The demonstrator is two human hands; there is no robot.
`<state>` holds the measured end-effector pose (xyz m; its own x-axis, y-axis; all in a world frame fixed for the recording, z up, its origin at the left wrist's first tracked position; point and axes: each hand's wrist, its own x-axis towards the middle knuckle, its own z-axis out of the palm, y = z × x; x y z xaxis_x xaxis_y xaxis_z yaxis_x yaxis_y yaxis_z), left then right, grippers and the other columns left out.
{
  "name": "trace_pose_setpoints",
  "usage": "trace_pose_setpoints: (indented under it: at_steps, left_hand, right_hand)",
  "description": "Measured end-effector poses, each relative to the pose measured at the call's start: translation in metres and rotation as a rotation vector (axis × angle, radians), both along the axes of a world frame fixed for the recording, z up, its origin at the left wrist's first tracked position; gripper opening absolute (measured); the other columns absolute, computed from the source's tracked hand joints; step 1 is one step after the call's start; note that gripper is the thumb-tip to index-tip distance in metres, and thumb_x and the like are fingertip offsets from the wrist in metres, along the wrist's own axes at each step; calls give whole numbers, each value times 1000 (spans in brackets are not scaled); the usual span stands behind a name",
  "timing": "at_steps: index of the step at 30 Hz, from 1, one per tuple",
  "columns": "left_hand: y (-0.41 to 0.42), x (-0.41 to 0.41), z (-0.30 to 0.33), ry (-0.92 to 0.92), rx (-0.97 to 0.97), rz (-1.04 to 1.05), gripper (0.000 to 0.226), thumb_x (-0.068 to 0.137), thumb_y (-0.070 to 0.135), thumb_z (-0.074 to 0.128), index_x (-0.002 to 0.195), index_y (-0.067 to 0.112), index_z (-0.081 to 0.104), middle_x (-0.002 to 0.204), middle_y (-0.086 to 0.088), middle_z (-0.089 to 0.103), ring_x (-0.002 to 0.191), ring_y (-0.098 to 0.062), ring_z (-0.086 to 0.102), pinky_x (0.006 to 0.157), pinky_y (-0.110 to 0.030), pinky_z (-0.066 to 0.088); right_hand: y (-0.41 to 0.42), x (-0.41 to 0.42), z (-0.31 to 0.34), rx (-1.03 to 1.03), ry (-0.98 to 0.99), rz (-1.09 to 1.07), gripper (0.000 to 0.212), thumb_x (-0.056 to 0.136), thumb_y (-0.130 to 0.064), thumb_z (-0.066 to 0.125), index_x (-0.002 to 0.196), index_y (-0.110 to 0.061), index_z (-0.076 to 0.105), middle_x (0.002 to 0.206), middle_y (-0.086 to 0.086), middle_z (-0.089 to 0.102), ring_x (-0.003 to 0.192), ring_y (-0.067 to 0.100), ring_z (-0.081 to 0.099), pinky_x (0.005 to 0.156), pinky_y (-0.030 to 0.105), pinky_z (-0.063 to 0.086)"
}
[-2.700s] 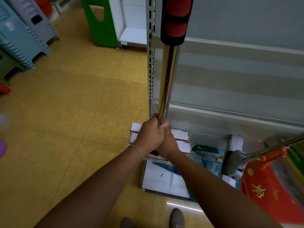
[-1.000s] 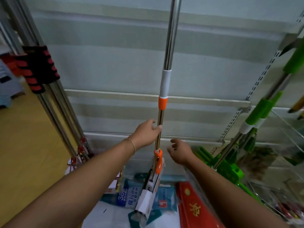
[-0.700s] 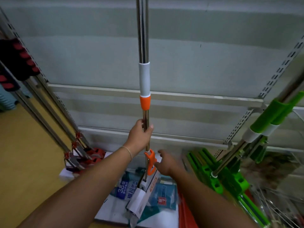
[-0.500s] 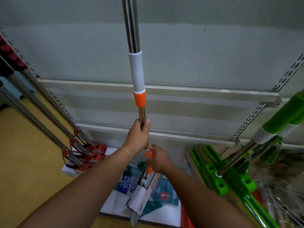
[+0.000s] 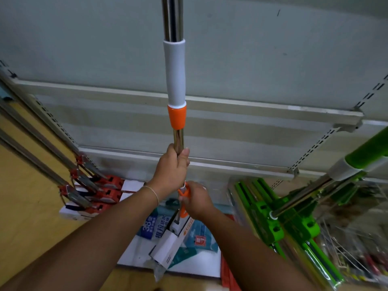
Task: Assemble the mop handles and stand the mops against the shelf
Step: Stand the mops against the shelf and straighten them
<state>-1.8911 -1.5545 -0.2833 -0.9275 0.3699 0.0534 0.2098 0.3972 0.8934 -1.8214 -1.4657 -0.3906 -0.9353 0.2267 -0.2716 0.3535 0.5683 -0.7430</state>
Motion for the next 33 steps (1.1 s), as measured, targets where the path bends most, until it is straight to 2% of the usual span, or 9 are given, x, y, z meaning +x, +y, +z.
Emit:
trace_pose_setpoints:
  at_steps: [4, 7, 9, 12, 16, 19, 27, 31, 33]
  left_hand:
    - [-5, -4, 4, -61, 23, -129, 13, 99, 40, 40, 93, 32, 47, 84, 3, 66, 84, -7, 64, 71, -23, 46]
    - [-7, -10, 9, -68, -11, -219, 12, 99, 39, 40, 93, 31, 47, 86, 5, 67, 84, 0, 64, 74, -21, 47]
    - [-8, -15, 12, -63, -42, -276, 11, 100, 37, 40, 93, 31, 47, 87, 7, 68, 85, 3, 63, 75, -18, 45]
    - [-5, -23, 16, -72, -87, -347, 12, 100, 35, 41, 99, 26, 48, 93, 7, 69, 94, -4, 64, 85, -24, 47]
    - [1, -31, 19, -75, -122, -397, 12, 99, 34, 42, 100, 24, 49, 99, 6, 67, 100, -13, 64, 93, -33, 48]
    - [8, -36, 21, -70, -152, -411, 12, 99, 35, 42, 101, 24, 47, 103, -2, 66, 100, -19, 63, 94, -41, 49]
    - [31, -50, 26, -124, -170, -342, 17, 98, 30, 46, 107, 16, 47, 106, -12, 64, 99, -26, 64, 89, -46, 52]
    - [36, -63, 27, -84, -214, -320, 15, 97, 27, 49, 104, 14, 49, 96, -7, 60, 84, -18, 58, 70, -26, 47]
    - [36, -68, 26, -57, -238, -323, 13, 97, 27, 49, 104, 15, 48, 89, -2, 56, 76, -12, 55, 60, -21, 44]
  right_hand:
    - [2, 1, -2, 87, -19, -62, 34, 85, -31, 71, 114, -18, 59, 95, -5, 56, 84, 11, 50, 75, 25, 36]
    - [-1, 2, -9, 134, -4, -134, 38, 80, -40, 73, 110, -22, 58, 93, -8, 53, 81, 9, 49, 71, 26, 35]
    - [-4, 2, -14, 133, -12, -182, 41, 79, -45, 73, 110, -24, 57, 94, -8, 54, 82, 10, 53, 71, 27, 42]
    - [-5, -2, -20, 93, -54, -255, 42, 78, -48, 73, 108, -26, 54, 98, -5, 60, 85, 12, 59, 76, 34, 53]
    - [-5, -9, -26, 75, -48, -348, 41, 77, -50, 75, 99, -31, 46, 95, -8, 55, 80, 7, 52, 69, 26, 43]
    - [-2, -13, -28, 104, -32, -405, 45, 76, -52, 75, 104, -26, 51, 95, -7, 52, 80, 9, 51, 68, 27, 42]
    - [15, -41, -29, 146, 1, -461, 45, 76, -50, 76, 99, -19, 52, 97, 2, 58, 83, 19, 58, 70, 29, 43]
    - [15, -57, -30, 143, 11, -487, 50, 75, -52, 74, 101, -14, 56, 98, 6, 62, 87, 23, 62, 74, 35, 51]
    - [16, -64, -30, 129, 15, -486, 49, 74, -53, 75, 98, -13, 56, 95, 6, 62, 82, 21, 61, 68, 33, 50]
